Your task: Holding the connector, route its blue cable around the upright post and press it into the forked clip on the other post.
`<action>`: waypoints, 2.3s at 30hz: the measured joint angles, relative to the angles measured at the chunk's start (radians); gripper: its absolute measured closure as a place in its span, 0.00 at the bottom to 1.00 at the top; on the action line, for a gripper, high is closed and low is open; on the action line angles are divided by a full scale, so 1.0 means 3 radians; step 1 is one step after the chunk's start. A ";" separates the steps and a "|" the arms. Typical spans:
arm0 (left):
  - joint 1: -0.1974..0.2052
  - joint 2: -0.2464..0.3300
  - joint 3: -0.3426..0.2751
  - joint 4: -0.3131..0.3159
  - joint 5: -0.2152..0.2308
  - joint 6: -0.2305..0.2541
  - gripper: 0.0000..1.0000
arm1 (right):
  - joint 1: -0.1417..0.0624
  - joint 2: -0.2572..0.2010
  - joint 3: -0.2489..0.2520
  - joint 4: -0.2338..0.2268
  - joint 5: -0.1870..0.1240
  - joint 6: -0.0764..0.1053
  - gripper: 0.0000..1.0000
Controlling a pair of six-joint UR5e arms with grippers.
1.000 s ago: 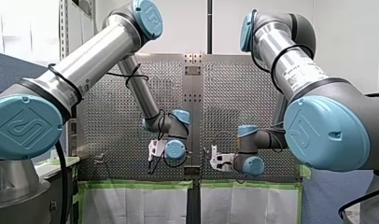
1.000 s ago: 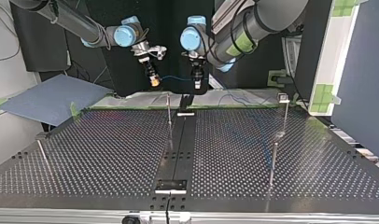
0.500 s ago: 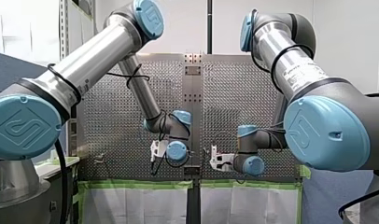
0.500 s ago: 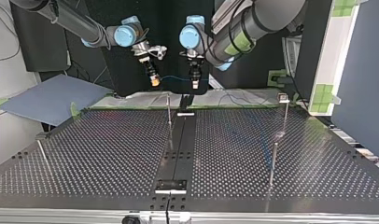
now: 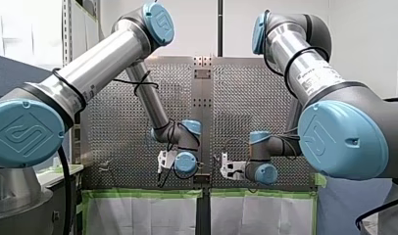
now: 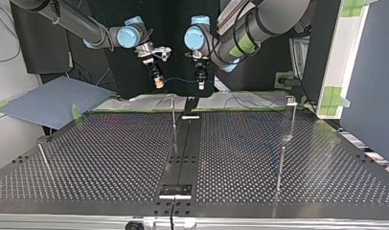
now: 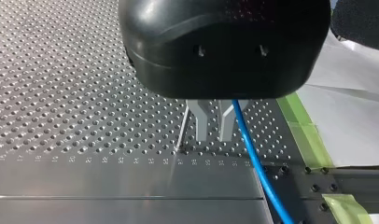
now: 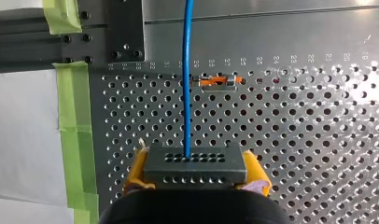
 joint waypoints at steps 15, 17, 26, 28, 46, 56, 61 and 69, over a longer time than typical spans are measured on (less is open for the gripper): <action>-0.0043 -0.0002 -0.0002 0.0023 -0.0126 0.0060 1.00 | -0.0006 -0.0001 0.0001 0.0000 0.0006 0.0000 1.00; -0.0049 -0.0002 -0.0002 0.0028 -0.0115 0.0065 1.00 | -0.0007 -0.0001 0.0001 0.0000 0.0008 -0.0001 1.00; -0.0130 -0.0002 -0.0002 0.0068 -0.0096 0.0080 1.00 | -0.0016 -0.0001 -0.0002 0.0013 0.0044 -0.0004 1.00; -0.0150 -0.0002 0.0000 0.0078 -0.0095 0.0080 1.00 | -0.0027 -0.0001 -0.0002 0.0018 0.0071 0.0001 1.00; -0.0238 -0.0091 0.0212 -0.0038 -0.0031 0.0039 1.00 | -0.0262 0.0001 -0.0038 0.0017 0.0100 0.0060 1.00; -0.0278 -0.0298 0.0486 -0.0124 -0.0053 -0.0065 1.00 | -0.0357 0.0002 -0.0085 -0.0006 0.0070 0.0086 1.00; -0.0272 -0.0396 0.0611 -0.0194 -0.0029 -0.0078 1.00 | -0.0396 0.0005 -0.0117 -0.0005 0.0069 0.0091 1.00; -0.0263 -0.0553 0.0721 -0.0202 -0.0022 -0.0121 1.00 | -0.0437 0.0087 -0.0174 0.0024 0.0068 0.0076 1.00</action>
